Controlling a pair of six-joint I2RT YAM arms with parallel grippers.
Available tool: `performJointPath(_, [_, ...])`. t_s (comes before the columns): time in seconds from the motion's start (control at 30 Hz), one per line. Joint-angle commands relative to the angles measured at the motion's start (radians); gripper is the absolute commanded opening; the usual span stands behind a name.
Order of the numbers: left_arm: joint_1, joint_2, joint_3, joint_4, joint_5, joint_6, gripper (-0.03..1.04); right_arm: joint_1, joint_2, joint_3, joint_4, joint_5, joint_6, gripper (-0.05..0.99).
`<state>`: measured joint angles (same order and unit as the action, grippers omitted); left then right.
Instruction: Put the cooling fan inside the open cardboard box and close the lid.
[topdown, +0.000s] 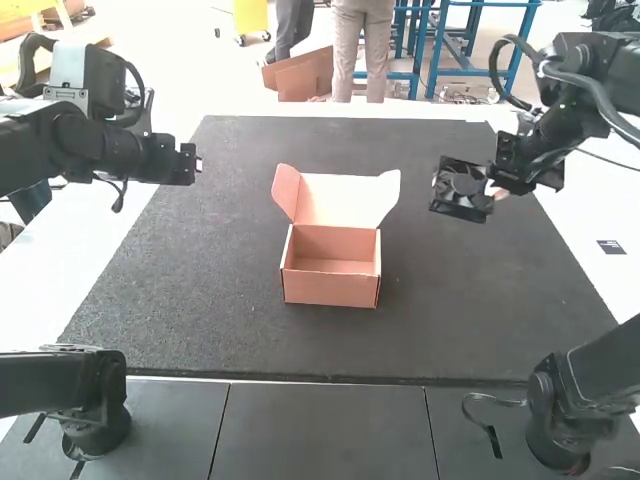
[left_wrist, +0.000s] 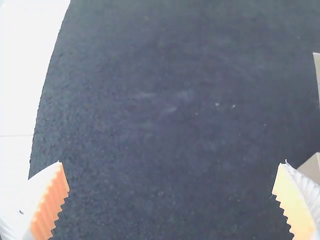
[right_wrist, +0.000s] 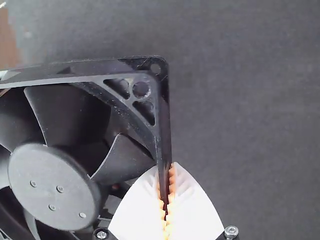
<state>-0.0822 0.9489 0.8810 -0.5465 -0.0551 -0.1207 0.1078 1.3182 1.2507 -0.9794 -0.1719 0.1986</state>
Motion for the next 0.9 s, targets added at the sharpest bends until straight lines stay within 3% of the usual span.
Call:
performJointPath(0.0, [0.010, -0.007, -0.017, 0.016, 0.012, -0.004, 0.97, 0.118, -0.020, 0.058, -0.030, -0.029, 0.171, -0.01])
performJointPath(0.13, [0.012, -0.007, -0.027, 0.023, 0.012, -0.004, 0.97, 0.267, -0.020, 0.070, -0.036, -0.029, 0.282, -0.01])
performJointPath(0.23, [0.009, -0.007, -0.033, 0.025, 0.012, -0.004, 0.97, 0.343, -0.020, 0.047, -0.036, -0.028, 0.308, 0.00])
performJointPath(0.87, [0.004, -0.021, -0.070, 0.053, 0.012, -0.005, 0.97, 0.613, 0.213, 0.102, 0.087, -0.037, 0.358, 0.00])
